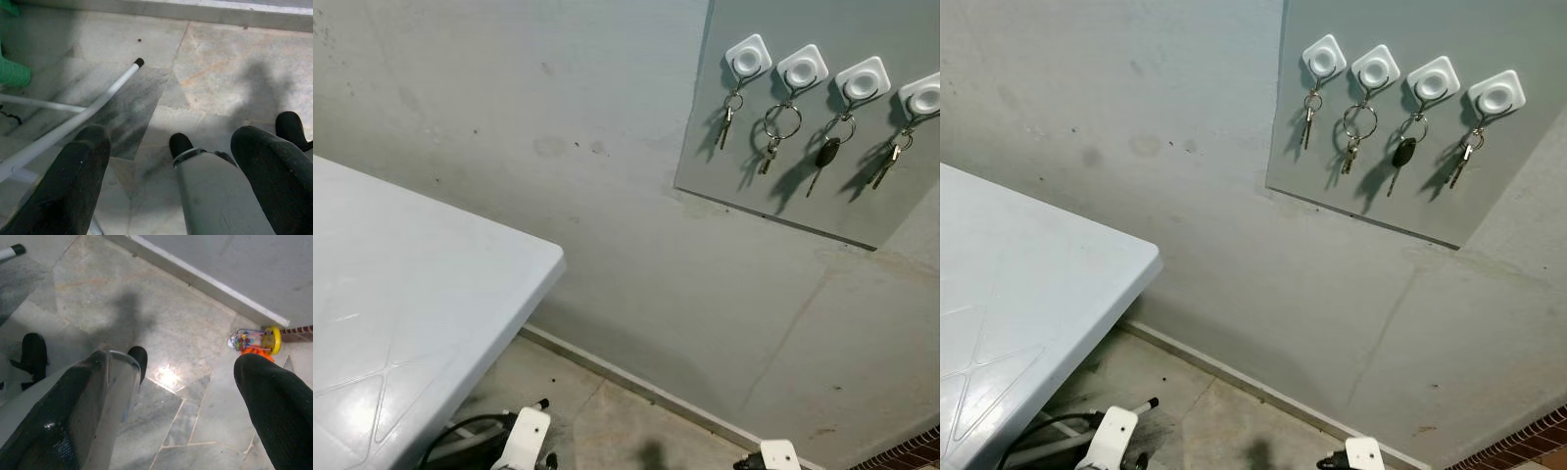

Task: Hang keys on a hook

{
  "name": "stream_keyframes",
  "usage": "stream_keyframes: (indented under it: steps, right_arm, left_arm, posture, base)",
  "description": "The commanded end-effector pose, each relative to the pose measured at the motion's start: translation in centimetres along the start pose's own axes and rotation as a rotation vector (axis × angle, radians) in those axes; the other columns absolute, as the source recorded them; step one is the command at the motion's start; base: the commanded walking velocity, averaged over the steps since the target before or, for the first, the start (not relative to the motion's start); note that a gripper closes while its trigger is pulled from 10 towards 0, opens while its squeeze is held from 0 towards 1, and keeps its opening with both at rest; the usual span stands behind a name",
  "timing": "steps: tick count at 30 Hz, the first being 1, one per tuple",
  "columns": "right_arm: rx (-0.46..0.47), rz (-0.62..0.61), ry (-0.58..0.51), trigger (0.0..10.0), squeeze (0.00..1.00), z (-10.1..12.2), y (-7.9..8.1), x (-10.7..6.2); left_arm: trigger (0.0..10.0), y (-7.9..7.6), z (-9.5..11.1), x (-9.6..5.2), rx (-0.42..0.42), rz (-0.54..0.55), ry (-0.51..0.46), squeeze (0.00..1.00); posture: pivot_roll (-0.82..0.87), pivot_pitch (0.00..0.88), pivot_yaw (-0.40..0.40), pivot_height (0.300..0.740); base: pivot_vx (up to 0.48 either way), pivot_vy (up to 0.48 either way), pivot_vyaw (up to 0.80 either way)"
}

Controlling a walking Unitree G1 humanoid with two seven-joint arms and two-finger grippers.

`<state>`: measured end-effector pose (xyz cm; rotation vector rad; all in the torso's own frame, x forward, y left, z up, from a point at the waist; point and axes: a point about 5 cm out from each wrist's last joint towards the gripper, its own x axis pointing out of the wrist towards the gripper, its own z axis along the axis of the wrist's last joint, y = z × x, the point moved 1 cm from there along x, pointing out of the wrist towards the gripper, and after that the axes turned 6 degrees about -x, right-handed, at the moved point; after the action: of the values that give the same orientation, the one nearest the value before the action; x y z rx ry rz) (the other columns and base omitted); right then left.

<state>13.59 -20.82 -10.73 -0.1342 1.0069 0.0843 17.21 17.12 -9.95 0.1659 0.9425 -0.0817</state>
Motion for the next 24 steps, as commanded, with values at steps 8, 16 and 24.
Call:
stream_keyframes:
  steps: [8,16,24]
  right_arm:
    - [0.010,-0.011,0.028,10.0,0.00,-0.2,0.4,0.1]
    - [-0.021,-0.021,0.053,10.0,0.00,-0.2,0.4,0.2]
    - [0.008,-0.018,0.057,10.0,0.00,-0.6,0.7,0.1]
  left_arm:
    - [10.0,0.8,0.1,0.0,-0.047,0.025,0.006,0.00]
    - [10.0,0.6,1.0,0.2,-0.031,0.013,-0.013,0.00]
    - [10.0,0.2,0.3,0.1,-0.004,-0.008,0.014,0.00]
  posture:
    - [0.01,0.000,-0.003,0.740]
    - [0.01,0.000,-0.001,0.740]
    - [-0.01,0.000,0.007,0.740]
  base:
    - [0.000,0.000,0.00]
    - [0.000,0.000,-0.13]
    - [0.000,0.000,-0.67]
